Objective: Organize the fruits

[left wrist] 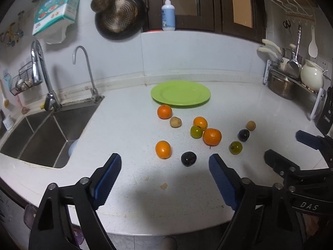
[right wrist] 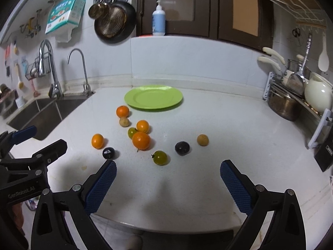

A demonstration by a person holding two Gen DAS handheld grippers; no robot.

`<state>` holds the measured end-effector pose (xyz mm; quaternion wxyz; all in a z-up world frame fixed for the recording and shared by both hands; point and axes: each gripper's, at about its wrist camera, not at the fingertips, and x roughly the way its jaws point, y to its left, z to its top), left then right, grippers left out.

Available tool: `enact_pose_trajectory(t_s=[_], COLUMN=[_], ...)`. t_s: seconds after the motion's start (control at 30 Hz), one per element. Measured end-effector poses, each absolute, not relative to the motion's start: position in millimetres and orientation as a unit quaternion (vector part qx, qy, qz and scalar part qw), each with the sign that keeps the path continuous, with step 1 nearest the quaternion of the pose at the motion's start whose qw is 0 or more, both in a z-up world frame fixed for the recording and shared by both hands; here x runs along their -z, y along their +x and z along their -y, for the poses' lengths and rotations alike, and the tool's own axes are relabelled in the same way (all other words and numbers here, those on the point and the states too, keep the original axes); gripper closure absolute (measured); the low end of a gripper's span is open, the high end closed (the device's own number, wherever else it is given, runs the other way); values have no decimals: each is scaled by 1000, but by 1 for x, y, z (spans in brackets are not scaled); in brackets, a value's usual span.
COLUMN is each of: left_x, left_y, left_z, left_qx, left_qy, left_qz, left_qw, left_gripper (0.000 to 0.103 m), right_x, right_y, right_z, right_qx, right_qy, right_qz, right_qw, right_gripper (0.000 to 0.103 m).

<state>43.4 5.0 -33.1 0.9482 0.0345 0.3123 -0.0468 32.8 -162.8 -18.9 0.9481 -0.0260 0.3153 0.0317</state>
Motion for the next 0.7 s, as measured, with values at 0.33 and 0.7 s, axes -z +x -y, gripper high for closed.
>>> enact_pose_trajectory(t_s=[0.33,0.7], left_x=[61,89], left_y=[83,120], left_z=[12,24], left_qx=[99,141], left_qy=[51,53], left_qz=[-358,-413], left_qw=[927,898], left_gripper=[43,59], right_x=[47,77], right_y=[73,111], right_z=[157,163], right_qx=[-58,-73], right_qy=[-20,8], right_qz=[-365,-424], right_qw=[929,903], right_gripper=[23,45])
